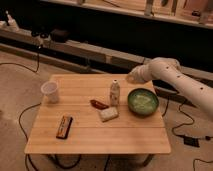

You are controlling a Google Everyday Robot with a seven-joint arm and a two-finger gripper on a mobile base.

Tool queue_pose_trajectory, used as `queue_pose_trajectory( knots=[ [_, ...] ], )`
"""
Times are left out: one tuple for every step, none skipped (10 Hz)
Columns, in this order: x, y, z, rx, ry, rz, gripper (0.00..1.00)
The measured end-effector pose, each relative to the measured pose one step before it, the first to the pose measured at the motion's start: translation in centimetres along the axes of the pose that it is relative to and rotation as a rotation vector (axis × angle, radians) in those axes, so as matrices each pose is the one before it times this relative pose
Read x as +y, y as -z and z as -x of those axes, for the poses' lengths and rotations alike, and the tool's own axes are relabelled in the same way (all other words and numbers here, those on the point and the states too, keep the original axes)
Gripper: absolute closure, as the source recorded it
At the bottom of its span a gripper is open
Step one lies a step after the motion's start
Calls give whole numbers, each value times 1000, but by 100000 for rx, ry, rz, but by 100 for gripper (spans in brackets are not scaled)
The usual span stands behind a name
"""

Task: Knock the bottle over

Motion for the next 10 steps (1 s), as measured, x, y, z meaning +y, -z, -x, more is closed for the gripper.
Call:
queue_pose_trajectory(
  knots=[
    [-988, -1157, 279, 2629, 5962, -2410, 100],
    [-617, -1004, 93, 3538, 5971, -1684, 100],
    [-417, -1016, 31, 4170, 5216, -1325, 100],
    [32, -769, -120, 3542, 3400, -266, 100],
    [88, -452, -43, 1792, 1494, 272, 100],
    [290, -508, 107, 1052, 816, 1002, 100],
    [398, -444, 344, -40, 88, 1801, 100],
    [632, -399, 750, -1587, -823, 3118, 100],
    [407, -157, 628, -1864, -1382, 2224, 100],
    [544, -47, 701, -2840, -2484, 2551, 100]
  ],
)
